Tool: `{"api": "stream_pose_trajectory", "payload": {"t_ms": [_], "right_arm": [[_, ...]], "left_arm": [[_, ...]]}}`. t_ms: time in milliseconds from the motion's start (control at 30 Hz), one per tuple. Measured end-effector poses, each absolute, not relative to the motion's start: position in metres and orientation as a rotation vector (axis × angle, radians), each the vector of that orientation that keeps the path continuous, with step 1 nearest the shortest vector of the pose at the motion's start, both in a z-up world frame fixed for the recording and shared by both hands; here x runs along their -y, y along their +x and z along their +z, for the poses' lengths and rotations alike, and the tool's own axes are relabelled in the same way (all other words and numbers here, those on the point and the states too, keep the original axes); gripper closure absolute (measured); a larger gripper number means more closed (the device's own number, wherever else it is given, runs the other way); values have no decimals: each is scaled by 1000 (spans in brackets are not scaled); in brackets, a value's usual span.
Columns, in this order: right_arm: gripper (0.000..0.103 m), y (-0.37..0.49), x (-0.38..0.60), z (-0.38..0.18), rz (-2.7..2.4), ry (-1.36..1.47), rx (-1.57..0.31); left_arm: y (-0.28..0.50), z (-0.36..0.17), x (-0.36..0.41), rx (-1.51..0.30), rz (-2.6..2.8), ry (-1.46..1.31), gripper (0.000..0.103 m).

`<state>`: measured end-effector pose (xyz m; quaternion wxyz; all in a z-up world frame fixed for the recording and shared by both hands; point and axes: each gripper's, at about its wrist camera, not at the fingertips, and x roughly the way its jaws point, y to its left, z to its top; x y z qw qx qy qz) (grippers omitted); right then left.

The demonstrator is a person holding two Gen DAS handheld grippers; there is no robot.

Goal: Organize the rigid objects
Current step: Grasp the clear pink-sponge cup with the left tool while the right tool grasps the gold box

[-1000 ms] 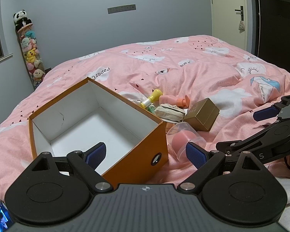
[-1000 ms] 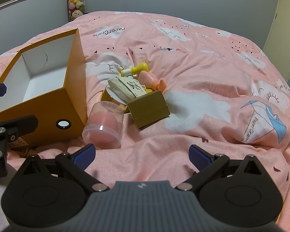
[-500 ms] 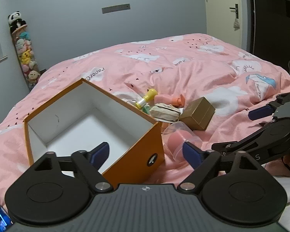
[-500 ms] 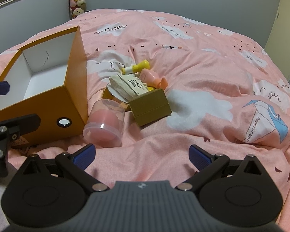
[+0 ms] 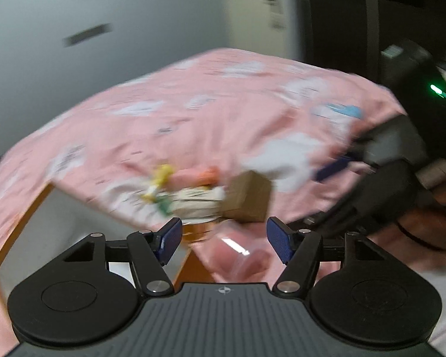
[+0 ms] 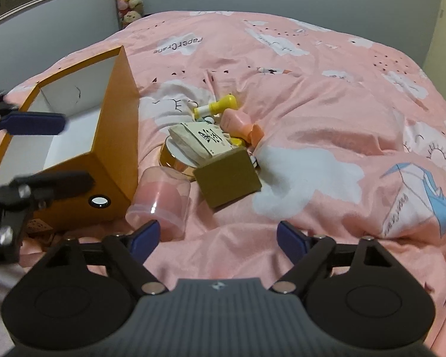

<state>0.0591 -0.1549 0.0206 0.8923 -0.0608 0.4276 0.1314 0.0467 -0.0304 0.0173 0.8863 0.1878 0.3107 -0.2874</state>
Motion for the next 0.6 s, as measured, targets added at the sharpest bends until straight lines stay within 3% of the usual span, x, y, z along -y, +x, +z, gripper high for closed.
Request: {"api": "stream_pose_trajectory", "payload": {"t_ms": [133,600], "right_arm": [[28,72,160,24,315,-121,-897],[28,118,154,10,454,-234,-906]], "left_arm": [[66,15,44,-690,-759,523,18],[123,-40,71,-953,-943,773,17]]}}
